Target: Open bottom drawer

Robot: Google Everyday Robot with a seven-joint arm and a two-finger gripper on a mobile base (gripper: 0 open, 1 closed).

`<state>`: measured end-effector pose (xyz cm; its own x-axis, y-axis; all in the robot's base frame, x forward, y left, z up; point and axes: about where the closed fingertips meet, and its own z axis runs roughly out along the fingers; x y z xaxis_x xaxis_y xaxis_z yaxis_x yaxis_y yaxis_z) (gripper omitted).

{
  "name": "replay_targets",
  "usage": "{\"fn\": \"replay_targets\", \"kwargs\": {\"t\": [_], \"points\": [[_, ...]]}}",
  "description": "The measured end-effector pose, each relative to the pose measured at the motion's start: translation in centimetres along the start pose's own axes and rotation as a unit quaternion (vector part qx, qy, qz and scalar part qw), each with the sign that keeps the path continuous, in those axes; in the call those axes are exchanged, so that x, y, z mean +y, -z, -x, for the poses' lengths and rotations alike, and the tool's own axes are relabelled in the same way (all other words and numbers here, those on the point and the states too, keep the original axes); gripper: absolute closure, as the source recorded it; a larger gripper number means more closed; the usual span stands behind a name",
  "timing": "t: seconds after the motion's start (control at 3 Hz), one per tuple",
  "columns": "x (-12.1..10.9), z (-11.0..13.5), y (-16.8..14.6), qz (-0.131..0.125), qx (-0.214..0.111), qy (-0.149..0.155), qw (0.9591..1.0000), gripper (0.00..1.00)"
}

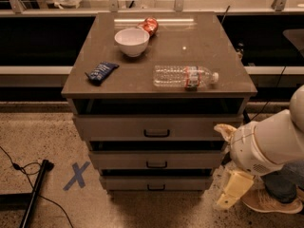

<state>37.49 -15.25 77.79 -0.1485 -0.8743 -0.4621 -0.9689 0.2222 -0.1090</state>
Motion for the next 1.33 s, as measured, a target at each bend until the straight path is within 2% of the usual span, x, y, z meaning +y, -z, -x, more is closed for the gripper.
{"fn": "replay_targets", "kwargs": {"t": [0.33,0.67,1.0,1.33], "points": [[2.6,-2.0,-6.7,0.034,-0.025,0.016,0.9990,0.00],[3.9,-5.2,-14.3,0.040,-0.071,0.028,0.9963,0.00],[3.0,-6.0,-17.2,0.030,-0.091,0.014,0.9953,0.00],[3.0,-6.0,-17.2,0.030,-0.091,0.014,0.9953,0.00]]}}
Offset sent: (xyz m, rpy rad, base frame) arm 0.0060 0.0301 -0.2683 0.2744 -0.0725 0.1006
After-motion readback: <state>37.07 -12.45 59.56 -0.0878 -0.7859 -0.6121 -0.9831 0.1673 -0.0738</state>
